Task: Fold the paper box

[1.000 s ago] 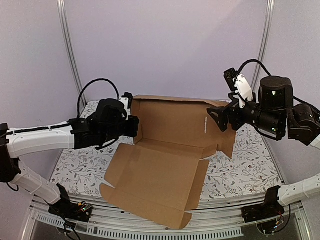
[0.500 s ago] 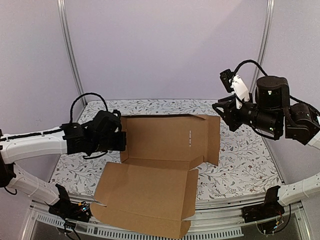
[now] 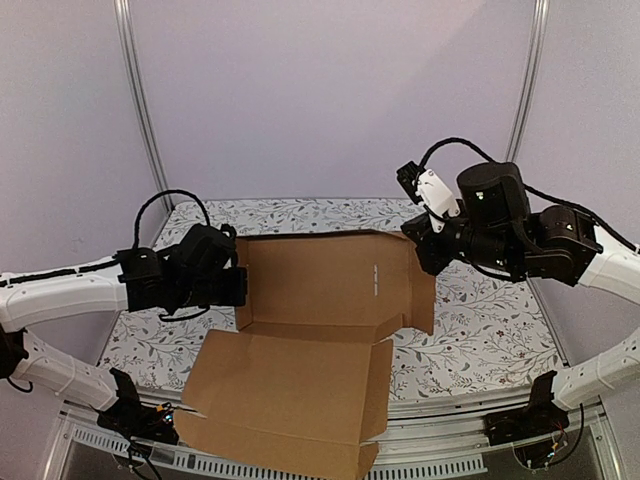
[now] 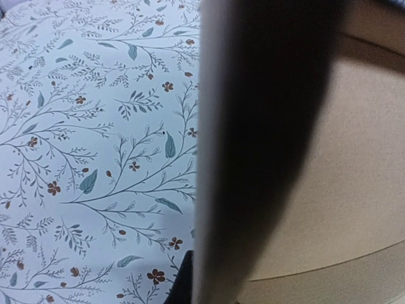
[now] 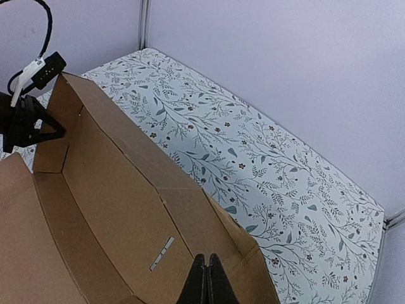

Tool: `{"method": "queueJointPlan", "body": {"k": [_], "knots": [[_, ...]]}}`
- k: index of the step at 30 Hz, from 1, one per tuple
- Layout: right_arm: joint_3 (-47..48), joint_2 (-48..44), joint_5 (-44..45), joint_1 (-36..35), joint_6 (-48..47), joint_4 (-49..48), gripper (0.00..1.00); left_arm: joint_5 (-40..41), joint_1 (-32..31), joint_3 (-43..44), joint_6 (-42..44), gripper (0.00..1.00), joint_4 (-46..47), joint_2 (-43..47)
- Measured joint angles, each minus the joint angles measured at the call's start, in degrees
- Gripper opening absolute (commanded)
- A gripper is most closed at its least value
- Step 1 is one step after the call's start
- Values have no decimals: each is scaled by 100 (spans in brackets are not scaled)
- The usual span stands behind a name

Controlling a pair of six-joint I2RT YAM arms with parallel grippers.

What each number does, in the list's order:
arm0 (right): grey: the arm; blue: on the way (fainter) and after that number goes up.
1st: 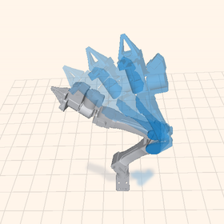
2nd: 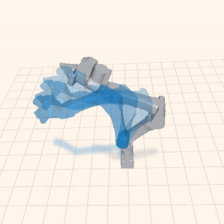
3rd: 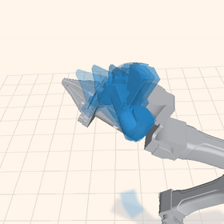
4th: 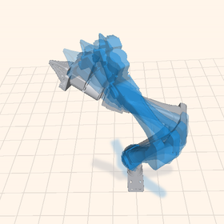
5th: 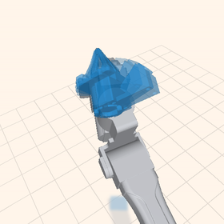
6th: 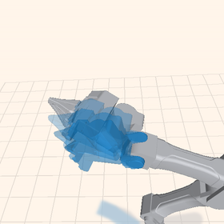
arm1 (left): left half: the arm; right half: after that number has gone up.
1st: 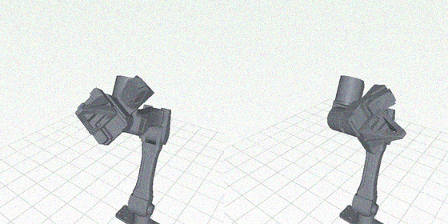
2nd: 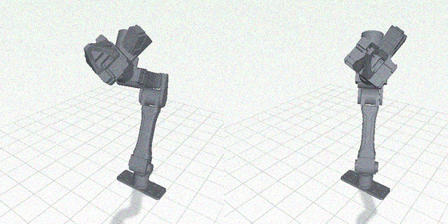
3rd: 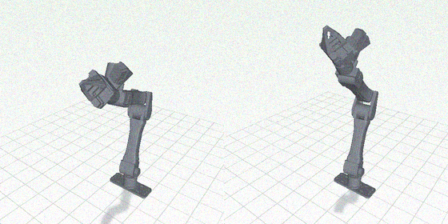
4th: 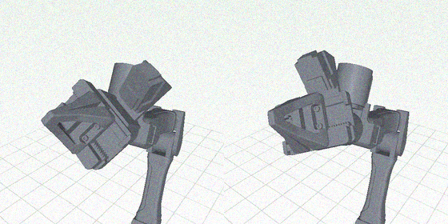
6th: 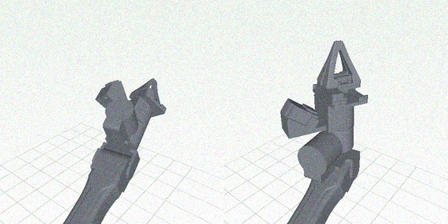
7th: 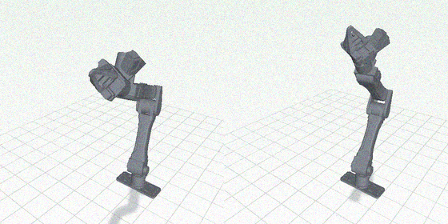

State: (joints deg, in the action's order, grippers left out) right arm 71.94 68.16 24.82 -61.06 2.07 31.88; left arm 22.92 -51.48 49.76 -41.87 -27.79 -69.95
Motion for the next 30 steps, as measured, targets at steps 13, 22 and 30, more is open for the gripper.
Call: {"method": "queueJointPlan", "body": {"k": [13,22,30], "knots": [[-146,437,-223,0,17,-55,0,-188,0,-223,2,0,4,186],[-326,894,-938,0,184,-472,0,-310,0,-378,-22,0,118,212],[-339,1213,-992,0,461,-1086,0,-404,0,-446,-46,0,175,240]]}}
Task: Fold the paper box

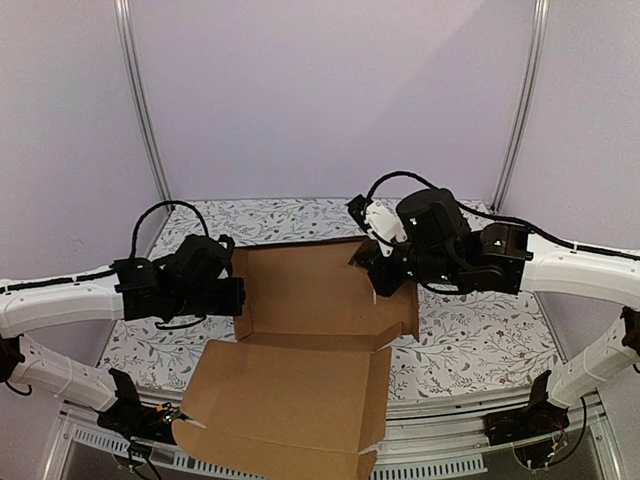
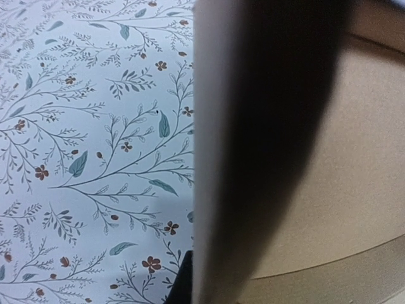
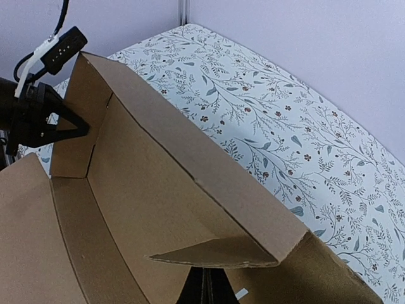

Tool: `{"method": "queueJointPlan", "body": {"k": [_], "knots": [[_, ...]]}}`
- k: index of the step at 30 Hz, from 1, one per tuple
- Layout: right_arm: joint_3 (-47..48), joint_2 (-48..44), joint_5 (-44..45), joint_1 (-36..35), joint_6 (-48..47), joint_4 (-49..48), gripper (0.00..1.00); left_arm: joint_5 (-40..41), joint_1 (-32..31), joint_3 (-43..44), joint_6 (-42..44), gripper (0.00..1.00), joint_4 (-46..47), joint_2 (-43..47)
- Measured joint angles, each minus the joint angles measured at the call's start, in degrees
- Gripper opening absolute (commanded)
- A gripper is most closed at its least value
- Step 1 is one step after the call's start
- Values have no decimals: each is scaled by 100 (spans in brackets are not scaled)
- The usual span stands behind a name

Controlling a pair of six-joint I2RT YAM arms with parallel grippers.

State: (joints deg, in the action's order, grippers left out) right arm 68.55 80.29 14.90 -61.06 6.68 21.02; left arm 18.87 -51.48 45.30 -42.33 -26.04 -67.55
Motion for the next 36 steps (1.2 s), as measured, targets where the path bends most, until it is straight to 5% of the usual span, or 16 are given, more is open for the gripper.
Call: {"method": "queueJointPlan", "body": {"k": [23,36], "knots": [[-199,297,1010,-4,400,-1432,0,-243,-2,-463,-297,0,568,219],[-1064,-1071,459,0,378,-944,0,-205,66,-977,-490,0,1298,343]]}}
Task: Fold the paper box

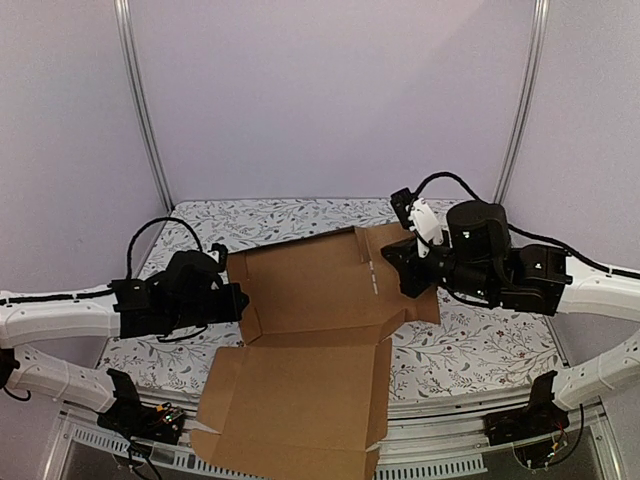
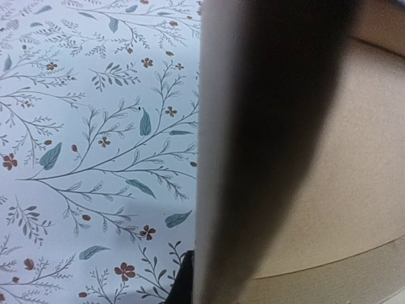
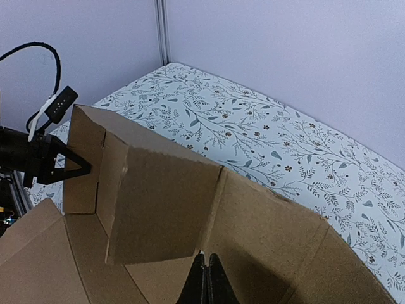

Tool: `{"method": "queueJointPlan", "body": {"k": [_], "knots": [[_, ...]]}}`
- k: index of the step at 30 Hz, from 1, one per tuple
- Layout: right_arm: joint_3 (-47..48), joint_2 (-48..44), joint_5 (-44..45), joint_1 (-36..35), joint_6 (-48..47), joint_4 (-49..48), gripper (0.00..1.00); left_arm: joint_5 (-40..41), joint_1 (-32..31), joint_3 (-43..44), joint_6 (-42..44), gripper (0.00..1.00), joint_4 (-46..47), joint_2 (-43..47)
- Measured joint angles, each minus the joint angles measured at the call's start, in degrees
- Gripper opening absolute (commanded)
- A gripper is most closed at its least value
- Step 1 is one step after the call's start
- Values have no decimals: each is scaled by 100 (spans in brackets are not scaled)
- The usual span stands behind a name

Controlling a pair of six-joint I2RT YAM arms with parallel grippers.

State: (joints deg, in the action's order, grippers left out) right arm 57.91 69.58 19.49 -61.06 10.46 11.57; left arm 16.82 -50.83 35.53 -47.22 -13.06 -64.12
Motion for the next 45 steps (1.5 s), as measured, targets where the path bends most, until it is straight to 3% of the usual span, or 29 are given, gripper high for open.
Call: {"method": "queueJointPlan", "body": {"k": [11,21,34,45], "knots": [[-1178,-1025,-363,0,400,129,0,-195,94,-232,-90,0,531,262],[-1574,-1652,-385,0,621,138,0,-289,103,-264,-111,0,793,284],[-1628,-1690,-813,0,695,129,0,-289,162,-382,-151,0,850,544],[-1609,-1263,-1377,-7,914,-535,0,-236,205,-492,-166,0,855,560]]}}
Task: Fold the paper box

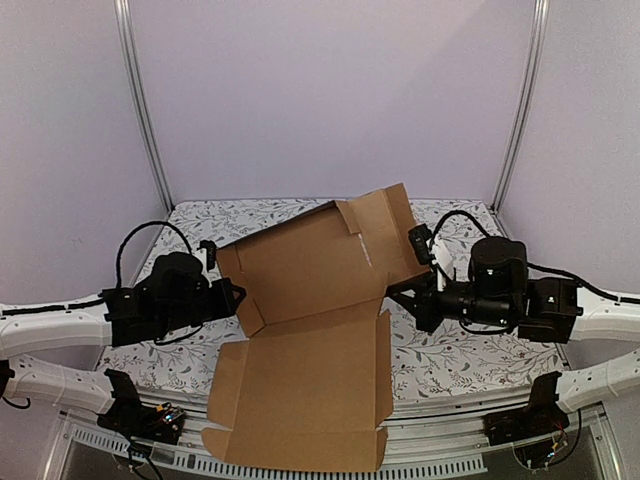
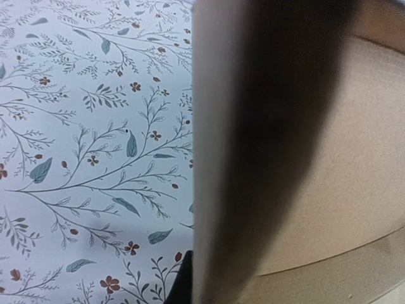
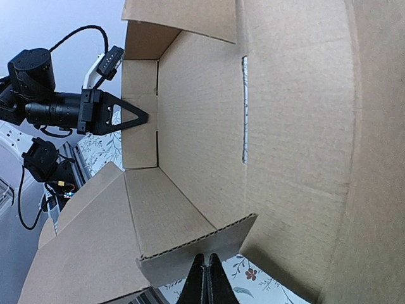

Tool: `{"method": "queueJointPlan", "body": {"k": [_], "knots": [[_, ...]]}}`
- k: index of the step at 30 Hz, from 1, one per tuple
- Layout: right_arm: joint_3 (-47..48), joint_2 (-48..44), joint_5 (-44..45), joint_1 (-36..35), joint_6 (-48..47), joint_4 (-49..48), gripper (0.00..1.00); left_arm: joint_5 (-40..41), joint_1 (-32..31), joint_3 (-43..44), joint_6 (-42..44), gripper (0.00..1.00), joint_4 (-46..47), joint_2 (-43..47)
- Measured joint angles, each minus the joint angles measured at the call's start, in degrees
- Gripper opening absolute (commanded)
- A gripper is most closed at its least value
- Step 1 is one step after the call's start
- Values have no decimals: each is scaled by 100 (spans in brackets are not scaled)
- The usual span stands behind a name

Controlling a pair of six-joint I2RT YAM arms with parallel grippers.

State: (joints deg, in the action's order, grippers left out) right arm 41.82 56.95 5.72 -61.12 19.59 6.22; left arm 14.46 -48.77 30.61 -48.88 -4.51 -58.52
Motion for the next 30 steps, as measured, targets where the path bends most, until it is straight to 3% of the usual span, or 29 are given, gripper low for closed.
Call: {"method": "queueJointPlan", "body": {"k": [14,30], "knots": [[474,1196,-251,-192,76,-623,0,-9,20,-155,151,0,201,195],[509,1235,-649,-225,-354,-72,0,-72,42,-455,833,0,409,1051]]}}
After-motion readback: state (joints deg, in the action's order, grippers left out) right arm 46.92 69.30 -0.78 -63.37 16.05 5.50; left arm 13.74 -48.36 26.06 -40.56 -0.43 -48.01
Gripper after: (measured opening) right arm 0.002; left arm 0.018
